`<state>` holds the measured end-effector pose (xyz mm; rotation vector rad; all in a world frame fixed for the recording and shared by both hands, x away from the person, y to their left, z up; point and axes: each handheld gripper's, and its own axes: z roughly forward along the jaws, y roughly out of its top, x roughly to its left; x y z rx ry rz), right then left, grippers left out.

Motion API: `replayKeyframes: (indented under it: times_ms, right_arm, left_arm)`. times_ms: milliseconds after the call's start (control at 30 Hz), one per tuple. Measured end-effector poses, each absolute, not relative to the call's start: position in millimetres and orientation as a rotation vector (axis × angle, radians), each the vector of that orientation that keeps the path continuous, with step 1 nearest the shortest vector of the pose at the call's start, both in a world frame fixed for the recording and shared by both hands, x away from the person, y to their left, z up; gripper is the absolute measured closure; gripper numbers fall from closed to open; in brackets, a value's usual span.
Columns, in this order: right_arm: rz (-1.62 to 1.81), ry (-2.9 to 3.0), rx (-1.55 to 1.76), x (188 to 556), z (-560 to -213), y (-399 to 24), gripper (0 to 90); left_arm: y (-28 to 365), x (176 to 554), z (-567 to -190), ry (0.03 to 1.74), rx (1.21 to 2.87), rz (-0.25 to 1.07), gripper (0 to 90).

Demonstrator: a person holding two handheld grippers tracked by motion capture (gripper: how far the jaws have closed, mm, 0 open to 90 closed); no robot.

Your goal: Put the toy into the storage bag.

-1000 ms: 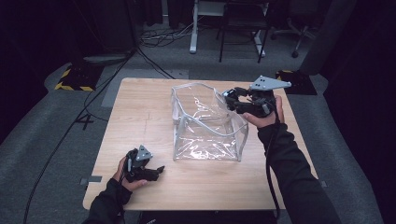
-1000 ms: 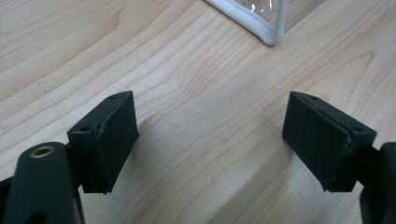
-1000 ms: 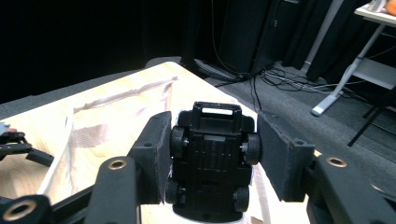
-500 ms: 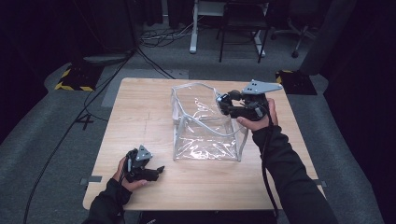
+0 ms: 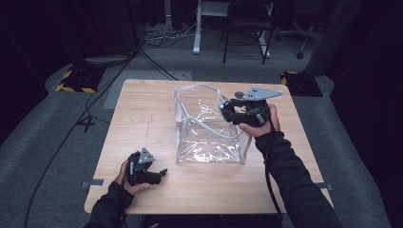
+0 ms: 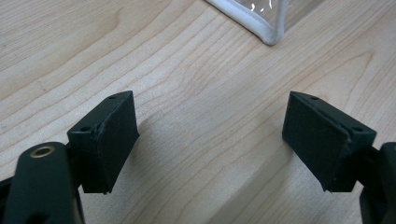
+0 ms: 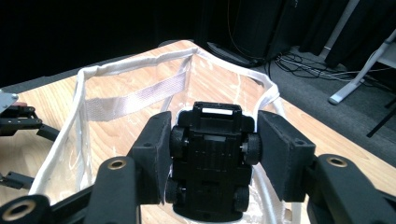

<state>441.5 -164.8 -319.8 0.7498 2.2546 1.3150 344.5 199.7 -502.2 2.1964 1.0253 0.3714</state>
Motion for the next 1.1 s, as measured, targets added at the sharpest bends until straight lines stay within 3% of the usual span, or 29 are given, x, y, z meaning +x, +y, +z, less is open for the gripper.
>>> replayKeyframes:
  times_ms: [1100]
  right_arm:
    - [1.17, 2.359, 0.721, 436.6, -326.0, -172.2, 47.3]
  left_arm:
    - [199.7, 344.5, -502.2, 1.026, 2.196, 0.371, 18.5]
